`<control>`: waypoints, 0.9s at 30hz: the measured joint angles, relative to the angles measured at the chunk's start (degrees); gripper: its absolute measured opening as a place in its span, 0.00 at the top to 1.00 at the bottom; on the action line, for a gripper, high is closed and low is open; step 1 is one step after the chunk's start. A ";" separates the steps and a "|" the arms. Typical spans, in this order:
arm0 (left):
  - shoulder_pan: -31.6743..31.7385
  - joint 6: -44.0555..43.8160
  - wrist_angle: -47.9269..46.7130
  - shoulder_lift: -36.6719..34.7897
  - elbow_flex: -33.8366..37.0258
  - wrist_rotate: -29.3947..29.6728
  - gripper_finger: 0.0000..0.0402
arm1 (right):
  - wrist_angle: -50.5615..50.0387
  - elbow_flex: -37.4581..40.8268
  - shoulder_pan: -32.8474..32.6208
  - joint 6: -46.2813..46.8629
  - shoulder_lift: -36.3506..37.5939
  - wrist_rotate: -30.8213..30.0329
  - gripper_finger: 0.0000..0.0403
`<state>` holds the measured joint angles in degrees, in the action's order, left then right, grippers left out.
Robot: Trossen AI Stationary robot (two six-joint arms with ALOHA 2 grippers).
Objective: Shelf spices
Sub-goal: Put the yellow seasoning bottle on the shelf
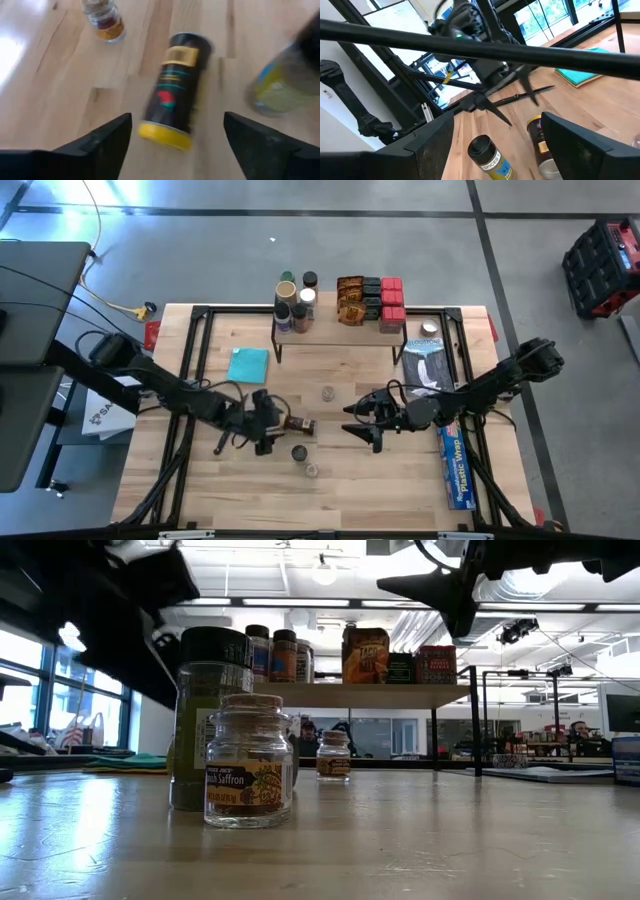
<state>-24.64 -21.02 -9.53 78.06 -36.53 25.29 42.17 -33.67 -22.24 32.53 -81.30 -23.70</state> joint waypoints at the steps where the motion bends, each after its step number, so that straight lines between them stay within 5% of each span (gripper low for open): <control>1: 1.20 2.36 1.42 0.24 0.82 -0.55 0.21 | -0.21 0.00 0.00 0.00 0.00 0.00 0.27; 13: 9.31 17.70 12.48 9.02 4.84 -15.49 0.17 | -1.02 0.00 0.07 1.06 -0.02 0.11 0.27; 22: 11.43 18.30 24.65 14.21 4.53 -18.49 0.19 | -1.30 0.00 0.07 2.12 -0.02 0.09 0.27; 27: 11.63 18.21 23.92 15.41 4.56 -19.18 0.26 | -1.89 0.00 -0.04 2.18 -0.02 0.09 0.27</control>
<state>-13.02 -2.82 14.39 93.47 -31.97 6.11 40.28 -33.67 -22.28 34.72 -81.32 -23.62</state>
